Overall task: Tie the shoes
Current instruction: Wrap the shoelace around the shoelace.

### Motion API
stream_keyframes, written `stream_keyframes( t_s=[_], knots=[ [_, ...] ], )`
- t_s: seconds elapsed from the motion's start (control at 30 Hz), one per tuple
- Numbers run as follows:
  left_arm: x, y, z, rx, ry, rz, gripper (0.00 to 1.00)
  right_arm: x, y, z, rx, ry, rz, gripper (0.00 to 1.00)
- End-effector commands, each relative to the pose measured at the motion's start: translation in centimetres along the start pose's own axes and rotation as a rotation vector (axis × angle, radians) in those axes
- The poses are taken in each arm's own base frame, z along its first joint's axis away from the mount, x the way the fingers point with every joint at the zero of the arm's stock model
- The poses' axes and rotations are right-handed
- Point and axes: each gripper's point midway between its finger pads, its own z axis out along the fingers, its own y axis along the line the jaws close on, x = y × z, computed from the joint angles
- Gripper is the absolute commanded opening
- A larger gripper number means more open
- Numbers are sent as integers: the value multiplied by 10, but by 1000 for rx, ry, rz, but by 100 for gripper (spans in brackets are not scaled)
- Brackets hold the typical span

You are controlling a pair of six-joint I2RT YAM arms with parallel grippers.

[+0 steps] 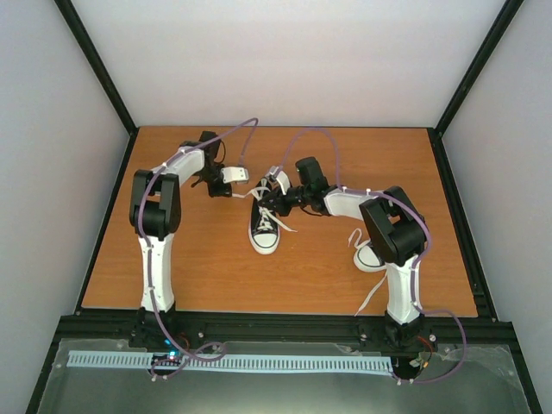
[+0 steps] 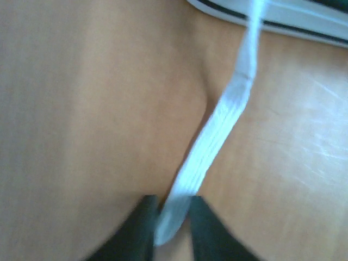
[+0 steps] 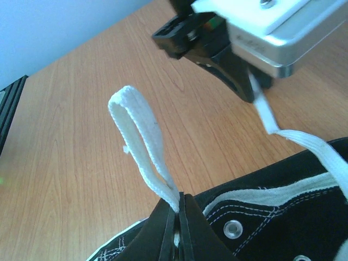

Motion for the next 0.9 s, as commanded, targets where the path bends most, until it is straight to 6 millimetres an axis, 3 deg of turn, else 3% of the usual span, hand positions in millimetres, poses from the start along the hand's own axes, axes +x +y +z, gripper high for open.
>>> stream_keyframes(
  t_s=[0.0, 0.1, 0.17, 0.3, 0.53, 0.63, 0.77, 0.87],
  knots=[
    [35, -38, 5, 60, 118, 46, 3, -6, 7, 2, 13, -15, 7, 3],
    [31, -50, -8, 43, 77, 15, 1, -7, 5, 5, 42, -21, 38, 3],
    [14, -58, -32, 14, -9, -14, 1, -10, 4, 4, 59, -43, 67, 3],
    [3, -90, -63, 13, -119, -21, 1, -12, 0, 3, 102, -72, 139, 3],
    [-22, -212, -110, 266, -277, 111, 1, -13, 0, 2, 125, -98, 211, 3],
    [-44, -248, -119, 293, -317, 188, 1, -12, -1, 2, 132, -95, 219, 3],
    [-96, -252, -148, 321, -474, 155, 1, -9, -1, 1, 137, -87, 225, 3],
    [-119, -250, -152, 326, -514, 156, 1, -5, 2, 2, 126, -72, 228, 4]
  ],
)
